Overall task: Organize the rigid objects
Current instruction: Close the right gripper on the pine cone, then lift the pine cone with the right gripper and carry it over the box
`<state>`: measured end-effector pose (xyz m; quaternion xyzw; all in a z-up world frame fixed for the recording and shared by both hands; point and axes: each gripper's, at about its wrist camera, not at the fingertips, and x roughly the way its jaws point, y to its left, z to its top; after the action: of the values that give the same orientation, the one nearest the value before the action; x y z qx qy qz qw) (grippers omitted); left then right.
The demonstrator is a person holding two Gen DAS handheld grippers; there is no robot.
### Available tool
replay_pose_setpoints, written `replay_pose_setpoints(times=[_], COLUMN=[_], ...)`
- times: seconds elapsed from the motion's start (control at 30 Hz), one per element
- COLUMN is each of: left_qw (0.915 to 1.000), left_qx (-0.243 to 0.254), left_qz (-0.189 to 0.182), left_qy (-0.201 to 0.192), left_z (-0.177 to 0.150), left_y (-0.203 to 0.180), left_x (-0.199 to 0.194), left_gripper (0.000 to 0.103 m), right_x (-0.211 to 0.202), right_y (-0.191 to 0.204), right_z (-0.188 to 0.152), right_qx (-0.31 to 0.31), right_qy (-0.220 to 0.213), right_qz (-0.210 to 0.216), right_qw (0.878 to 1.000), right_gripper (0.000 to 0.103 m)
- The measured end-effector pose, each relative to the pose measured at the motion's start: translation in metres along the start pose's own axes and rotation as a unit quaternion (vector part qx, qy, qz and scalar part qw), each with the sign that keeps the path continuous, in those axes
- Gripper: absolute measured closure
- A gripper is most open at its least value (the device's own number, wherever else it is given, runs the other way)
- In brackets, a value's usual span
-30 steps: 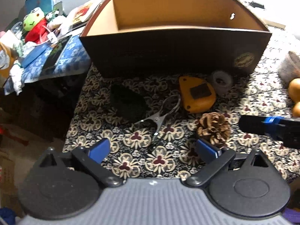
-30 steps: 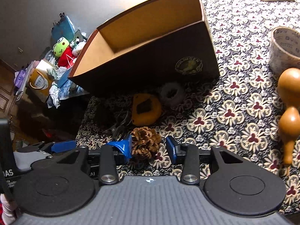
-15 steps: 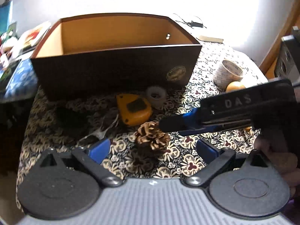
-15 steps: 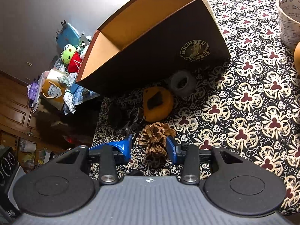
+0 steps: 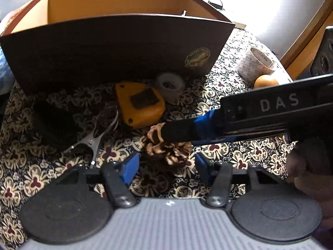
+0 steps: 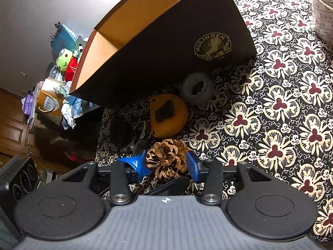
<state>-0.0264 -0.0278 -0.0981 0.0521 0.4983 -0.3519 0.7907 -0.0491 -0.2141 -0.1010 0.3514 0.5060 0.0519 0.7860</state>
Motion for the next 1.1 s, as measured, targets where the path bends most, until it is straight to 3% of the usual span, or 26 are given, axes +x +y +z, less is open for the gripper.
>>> replay_pose_setpoints(times=[0.13, 0.53, 0.87, 1.1], left_qw=[0.9998, 0.9966, 0.9897, 0.9862], left_qx=[0.009, 0.069, 0.119, 0.129], left_qz=[-0.012, -0.036, -0.076, -0.081], left_qy=[0.014, 0.026, -0.025, -0.065], left_z=[0.006, 0.015, 0.059, 0.103], left_y=[0.003, -0.007, -0.028, -0.021], left_x=[0.007, 0.0, -0.039, -0.074], left_gripper=[0.059, 0.061, 0.061, 0.061], right_x=[0.005, -0.011, -0.07, -0.082], right_y=[-0.001, 0.005, 0.029, 0.051], right_z=[-0.001, -0.001, 0.018, 0.047], right_qx=[0.017, 0.012, -0.026, -0.059], right_qy=[0.003, 0.003, -0.051, -0.091], right_qz=[-0.002, -0.008, -0.014, -0.008], right_qw=[1.0, 1.0, 0.998, 0.994], right_gripper=[0.074, 0.079, 0.08, 0.081])
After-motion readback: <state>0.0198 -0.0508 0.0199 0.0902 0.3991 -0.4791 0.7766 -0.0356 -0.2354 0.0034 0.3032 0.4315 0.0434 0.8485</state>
